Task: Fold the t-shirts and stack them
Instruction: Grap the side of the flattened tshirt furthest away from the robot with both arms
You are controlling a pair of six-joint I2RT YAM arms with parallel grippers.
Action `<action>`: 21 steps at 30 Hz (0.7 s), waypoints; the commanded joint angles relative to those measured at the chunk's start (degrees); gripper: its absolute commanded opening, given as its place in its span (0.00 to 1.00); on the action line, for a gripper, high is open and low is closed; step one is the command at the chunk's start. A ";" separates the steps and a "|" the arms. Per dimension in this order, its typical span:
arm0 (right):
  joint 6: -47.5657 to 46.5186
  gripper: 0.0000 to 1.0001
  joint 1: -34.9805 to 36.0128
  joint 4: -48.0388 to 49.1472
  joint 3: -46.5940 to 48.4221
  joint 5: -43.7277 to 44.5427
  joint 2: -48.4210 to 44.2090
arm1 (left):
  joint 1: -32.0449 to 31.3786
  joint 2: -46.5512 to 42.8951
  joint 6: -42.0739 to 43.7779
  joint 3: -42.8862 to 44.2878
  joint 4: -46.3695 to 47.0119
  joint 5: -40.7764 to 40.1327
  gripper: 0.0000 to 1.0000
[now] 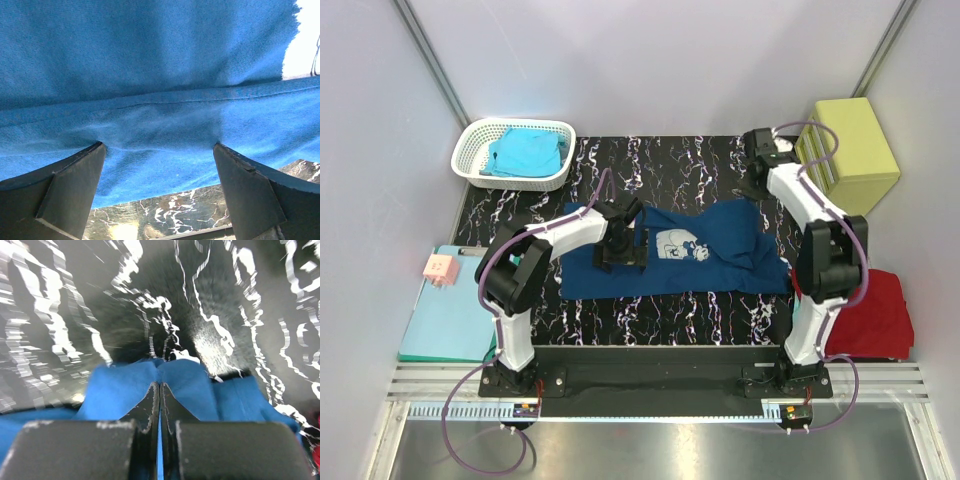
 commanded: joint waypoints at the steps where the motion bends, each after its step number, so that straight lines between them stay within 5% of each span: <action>1: -0.22 0.00 -0.11 -1.27 0.85 3.02 -9.41 | -1.19 2.61 -0.95 -1.88 4.63 3.98 0.99; 8: -0.92 0.00 -0.11 -2.68 -1.96 3.99 -13.90 | 0.92 2.09 -0.95 1.63 3.31 2.58 0.99; 21: -1.45 0.00 -0.11 -2.59 -6.27 4.34 -19.79 | 18.13 2.61 -0.51 17.18 -1.61 -1.38 0.99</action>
